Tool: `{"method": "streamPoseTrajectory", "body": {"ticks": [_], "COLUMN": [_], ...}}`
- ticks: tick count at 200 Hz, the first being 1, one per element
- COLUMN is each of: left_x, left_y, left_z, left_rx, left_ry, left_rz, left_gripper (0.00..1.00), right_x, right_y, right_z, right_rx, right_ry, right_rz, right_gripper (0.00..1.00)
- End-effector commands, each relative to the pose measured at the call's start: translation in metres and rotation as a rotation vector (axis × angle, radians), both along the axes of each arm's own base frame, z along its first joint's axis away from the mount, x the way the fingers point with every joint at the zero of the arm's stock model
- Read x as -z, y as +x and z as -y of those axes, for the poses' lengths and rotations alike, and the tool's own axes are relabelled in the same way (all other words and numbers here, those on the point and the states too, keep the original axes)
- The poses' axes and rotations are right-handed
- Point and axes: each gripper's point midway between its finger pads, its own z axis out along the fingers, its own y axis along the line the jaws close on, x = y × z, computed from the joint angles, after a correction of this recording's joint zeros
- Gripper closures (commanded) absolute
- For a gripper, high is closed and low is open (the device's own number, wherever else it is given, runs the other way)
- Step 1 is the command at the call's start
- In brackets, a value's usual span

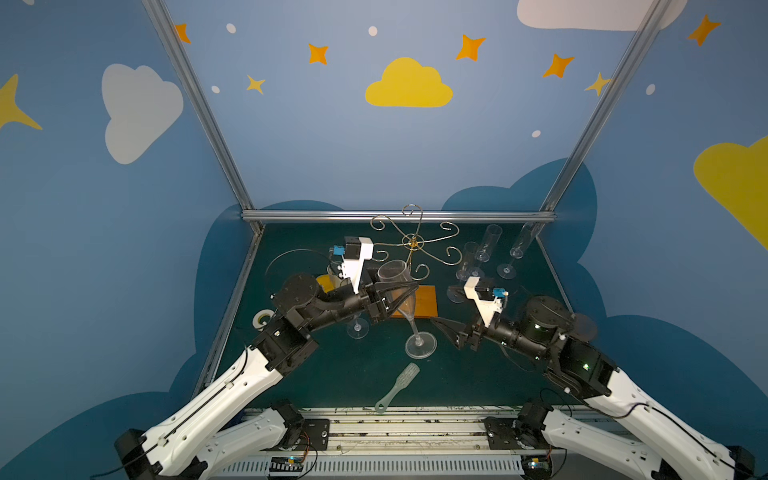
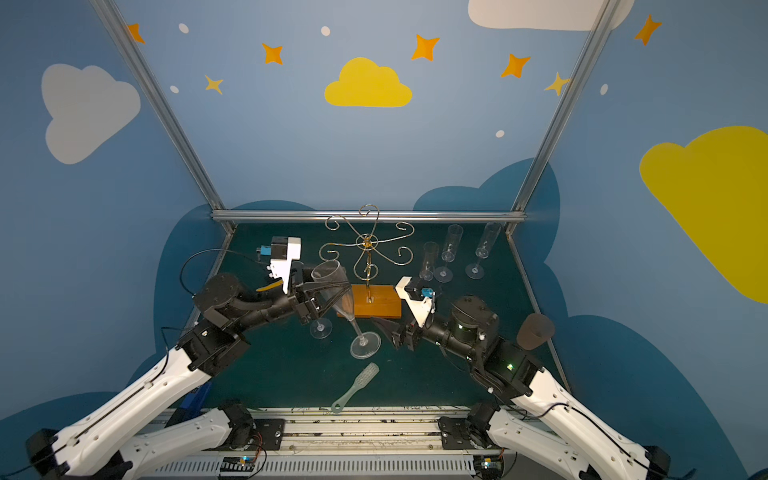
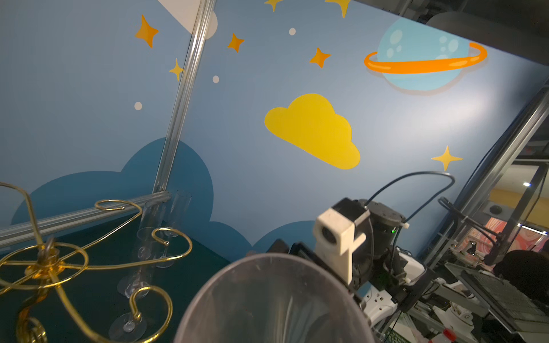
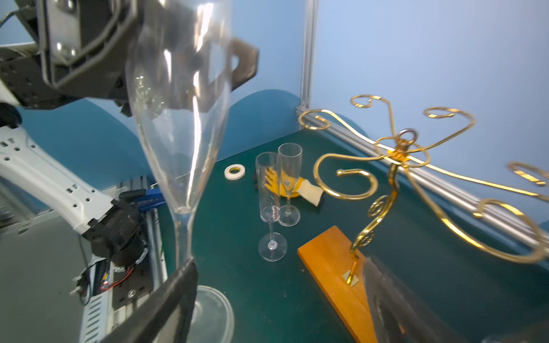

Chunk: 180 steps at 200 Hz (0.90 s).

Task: Take the wine glass off the wine glass rack
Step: Pick up the wine glass from the wine glass rack, then place the wine glass at the bottom-center of the table.

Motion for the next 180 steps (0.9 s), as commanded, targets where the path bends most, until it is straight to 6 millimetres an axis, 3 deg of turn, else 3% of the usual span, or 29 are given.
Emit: {"method": "streamPoseTrajectory", "body": {"ticks": [1, 19, 55, 89, 150, 180], "left_x": [0.025, 0.046, 0.084, 0.104, 0.149, 0.168], "left_y": [-0.003, -0.002, -0.002, -0.003, 0.015, 0.024], "left_z": [-0.017, -0.036, -0.073, -0.097, -0.098, -0.095], "left_rx": [-0.094, -0.189, -0.352, -0.462, -0.557, -0.587], "left_ry": [0.084, 0.107, 0.137, 0.146, 0.291, 0.316], "left_rz": [0.033, 0.032, 0.071, 0.156, 0.276, 0.311], "left_gripper": [0.57, 0.57, 0.55, 0.55, 0.54, 0.54], "right_x": [-0.040, -0.046, -0.040, -0.030, -0.011, -0.013], "right_y": [0.003, 0.001, 0.001, 0.004, 0.010, 0.007], "right_z": [0.026, 0.036, 0.042, 0.045, 0.045, 0.050], "right_rx": [0.109, 0.132, 0.154, 0.178, 0.206, 0.212], "right_ry": [0.063, 0.074, 0.071, 0.093, 0.058, 0.083], "right_rz": [0.121, 0.142, 0.133, 0.125, 0.134, 0.140], "right_gripper": [0.14, 0.14, 0.14, 0.14, 0.14, 0.14]}}
